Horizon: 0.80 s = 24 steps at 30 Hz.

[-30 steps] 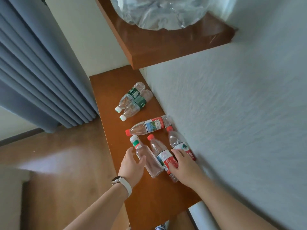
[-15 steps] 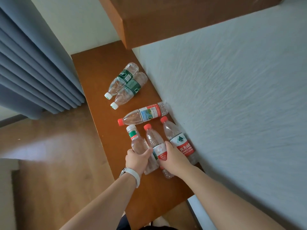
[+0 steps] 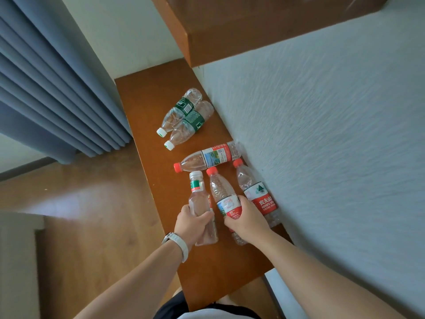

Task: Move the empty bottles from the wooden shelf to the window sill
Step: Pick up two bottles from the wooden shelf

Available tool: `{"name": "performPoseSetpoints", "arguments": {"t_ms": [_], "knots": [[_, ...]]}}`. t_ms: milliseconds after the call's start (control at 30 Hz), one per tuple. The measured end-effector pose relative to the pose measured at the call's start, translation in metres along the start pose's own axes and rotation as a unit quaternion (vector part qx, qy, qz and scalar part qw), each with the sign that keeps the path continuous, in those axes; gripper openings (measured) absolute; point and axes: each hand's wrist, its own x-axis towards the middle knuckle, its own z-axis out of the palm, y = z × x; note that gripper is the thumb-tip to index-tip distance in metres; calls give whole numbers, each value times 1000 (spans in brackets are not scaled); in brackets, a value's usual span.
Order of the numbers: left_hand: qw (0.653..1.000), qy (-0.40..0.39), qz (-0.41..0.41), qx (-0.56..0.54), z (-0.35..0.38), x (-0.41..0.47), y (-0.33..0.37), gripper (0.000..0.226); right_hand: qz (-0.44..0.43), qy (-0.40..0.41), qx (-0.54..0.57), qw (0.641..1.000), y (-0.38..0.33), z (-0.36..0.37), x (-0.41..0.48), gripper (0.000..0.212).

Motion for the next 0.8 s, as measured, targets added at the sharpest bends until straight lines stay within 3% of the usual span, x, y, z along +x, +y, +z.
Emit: {"name": "performPoseSetpoints", "arguments": {"t_ms": [333,600,800], "knots": [[990,51,99,-84,-30,-49,10,41,-74,-5,168,983,-20,-25,-30,41],[969,100,136,-179,-62,-81,3,39,-135,-53,254,956,-51,-21,-44,45],[955,120,167,-214,-97,-92,-3,44,-171,-72,258,948,-77,-18,-59,43]]}}
